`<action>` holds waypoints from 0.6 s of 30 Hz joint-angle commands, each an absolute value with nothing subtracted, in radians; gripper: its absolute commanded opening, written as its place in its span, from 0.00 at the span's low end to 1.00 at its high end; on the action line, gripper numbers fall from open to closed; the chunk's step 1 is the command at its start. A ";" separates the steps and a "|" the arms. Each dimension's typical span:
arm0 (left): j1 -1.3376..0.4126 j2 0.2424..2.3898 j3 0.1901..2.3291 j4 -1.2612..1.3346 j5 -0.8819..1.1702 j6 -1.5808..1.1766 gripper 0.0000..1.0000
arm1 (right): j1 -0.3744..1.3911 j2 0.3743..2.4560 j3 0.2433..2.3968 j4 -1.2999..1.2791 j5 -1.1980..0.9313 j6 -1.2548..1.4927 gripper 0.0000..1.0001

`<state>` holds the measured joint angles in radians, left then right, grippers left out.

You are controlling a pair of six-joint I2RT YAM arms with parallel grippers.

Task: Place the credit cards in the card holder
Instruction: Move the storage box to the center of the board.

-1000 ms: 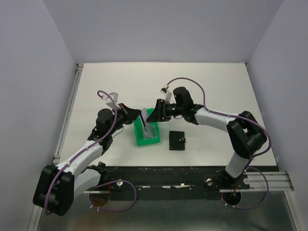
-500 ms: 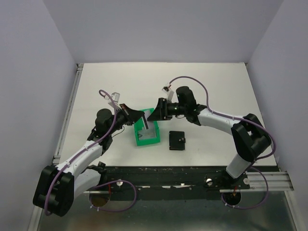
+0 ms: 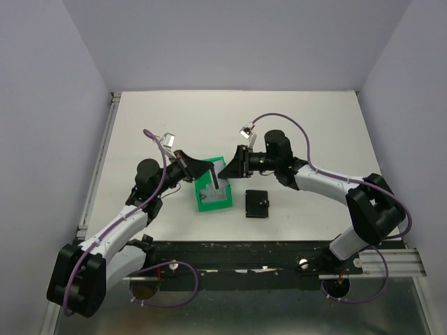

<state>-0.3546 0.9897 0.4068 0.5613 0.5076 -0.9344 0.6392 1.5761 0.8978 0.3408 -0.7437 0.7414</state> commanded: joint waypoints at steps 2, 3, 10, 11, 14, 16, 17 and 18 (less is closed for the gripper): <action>-0.350 1.008 0.393 0.673 0.574 -0.986 0.00 | 0.632 1.543 0.862 0.433 -0.790 0.781 0.42; -0.348 1.015 0.390 0.687 0.580 -0.992 0.00 | 0.632 1.540 0.861 0.437 -0.793 0.782 0.41; -0.350 1.046 0.380 0.739 0.609 -1.026 0.00 | 0.632 1.523 0.850 0.445 -0.795 0.784 0.37; -0.350 1.046 0.377 0.738 0.609 -1.025 0.00 | 0.632 1.522 0.848 0.445 -0.793 0.782 0.37; -0.350 1.040 0.376 0.726 0.606 -1.020 0.00 | 0.632 1.508 0.841 0.440 -0.788 0.776 0.36; -0.350 1.035 0.376 0.719 0.603 -1.016 0.00 | 0.632 1.503 0.839 0.427 -0.785 0.766 0.35; -0.350 1.034 0.376 0.713 0.598 -1.012 0.00 | 0.632 1.502 0.839 0.423 -0.785 0.762 0.34; -0.350 1.031 0.377 0.710 0.597 -1.011 0.00 | 0.632 1.497 0.836 0.419 -0.784 0.761 0.33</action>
